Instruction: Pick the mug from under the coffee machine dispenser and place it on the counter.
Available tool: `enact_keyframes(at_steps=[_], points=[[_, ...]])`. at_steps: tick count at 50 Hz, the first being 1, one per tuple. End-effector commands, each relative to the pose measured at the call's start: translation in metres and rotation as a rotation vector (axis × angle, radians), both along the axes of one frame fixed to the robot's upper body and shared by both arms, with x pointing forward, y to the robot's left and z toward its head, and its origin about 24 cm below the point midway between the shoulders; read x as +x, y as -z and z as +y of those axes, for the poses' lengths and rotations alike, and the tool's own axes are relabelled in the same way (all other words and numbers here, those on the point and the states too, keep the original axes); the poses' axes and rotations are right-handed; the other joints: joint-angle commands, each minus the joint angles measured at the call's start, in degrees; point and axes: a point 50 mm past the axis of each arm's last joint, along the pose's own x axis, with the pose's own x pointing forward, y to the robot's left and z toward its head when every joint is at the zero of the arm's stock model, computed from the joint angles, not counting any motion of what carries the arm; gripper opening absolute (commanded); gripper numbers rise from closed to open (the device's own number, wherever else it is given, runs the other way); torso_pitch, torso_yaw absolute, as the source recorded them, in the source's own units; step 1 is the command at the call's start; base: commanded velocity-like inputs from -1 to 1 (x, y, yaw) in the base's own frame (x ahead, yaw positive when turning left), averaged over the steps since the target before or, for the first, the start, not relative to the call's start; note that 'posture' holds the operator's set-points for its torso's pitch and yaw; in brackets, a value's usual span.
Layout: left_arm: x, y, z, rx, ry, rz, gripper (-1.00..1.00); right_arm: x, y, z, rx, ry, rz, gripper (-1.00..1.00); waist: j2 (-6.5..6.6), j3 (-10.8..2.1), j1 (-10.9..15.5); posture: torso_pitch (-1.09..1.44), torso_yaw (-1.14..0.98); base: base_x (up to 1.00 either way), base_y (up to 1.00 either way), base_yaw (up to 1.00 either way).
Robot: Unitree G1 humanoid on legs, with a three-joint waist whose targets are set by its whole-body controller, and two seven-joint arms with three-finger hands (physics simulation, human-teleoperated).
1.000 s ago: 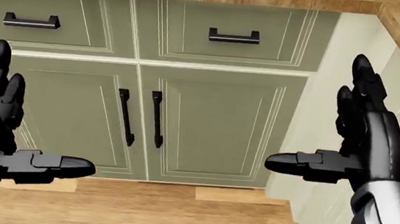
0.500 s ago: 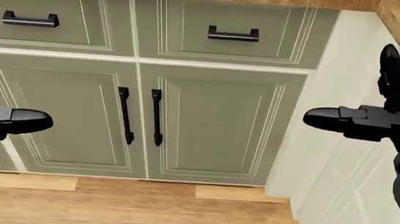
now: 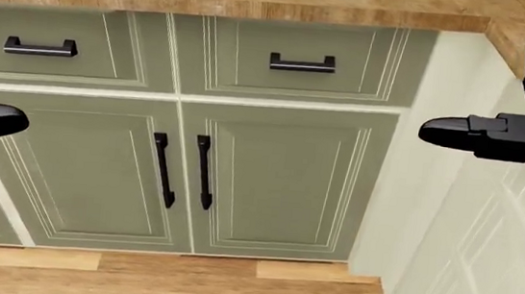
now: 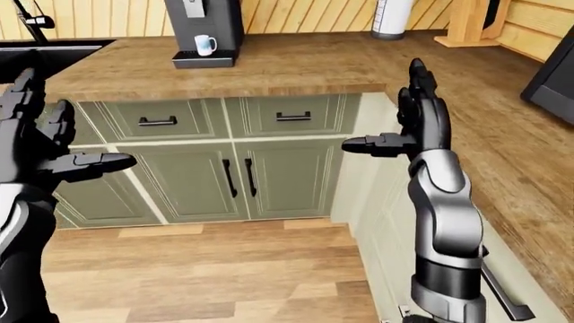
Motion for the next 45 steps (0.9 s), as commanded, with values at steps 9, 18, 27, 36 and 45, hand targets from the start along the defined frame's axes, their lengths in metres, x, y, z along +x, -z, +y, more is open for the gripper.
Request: enact_keyframes(at_steps=[9, 18, 27, 36, 45], points=[[-0.004, -0.014, -0.004, 0.031, 0.006, -0.087, 1.00, -0.005, -0.025, 0.000, -0.029, -0.005, -0.108, 1.00, 0.61, -0.78, -0.24, 0.00, 0.00, 0.12, 0.00, 0.00], [-0.006, -0.017, -0.002, 0.032, -0.001, -0.092, 1.00, -0.006, -0.026, -0.001, -0.025, -0.006, -0.106, 1.00, 1.20, -0.95, 0.23, 0.00, 0.00, 0.12, 0.00, 0.00], [-0.006, -0.021, 0.001, 0.036, -0.009, -0.099, 1.00, -0.007, -0.029, 0.000, -0.029, -0.014, -0.112, 1.00, -2.65, -0.80, -0.08, 0.00, 0.00, 0.12, 0.00, 0.00], [-0.007, -0.024, 0.002, 0.036, -0.014, -0.104, 1.00, -0.007, -0.034, -0.002, -0.025, -0.010, -0.119, 1.00, 3.68, -0.71, -0.80, 0.00, 0.00, 0.12, 0.00, 0.00], [-0.007, -0.024, 0.003, 0.038, -0.017, -0.105, 1.00, -0.008, -0.036, -0.002, -0.027, -0.010, -0.122, 1.00, 1.80, -0.75, 0.09, 0.00, 0.00, 0.12, 0.00, 0.00]])
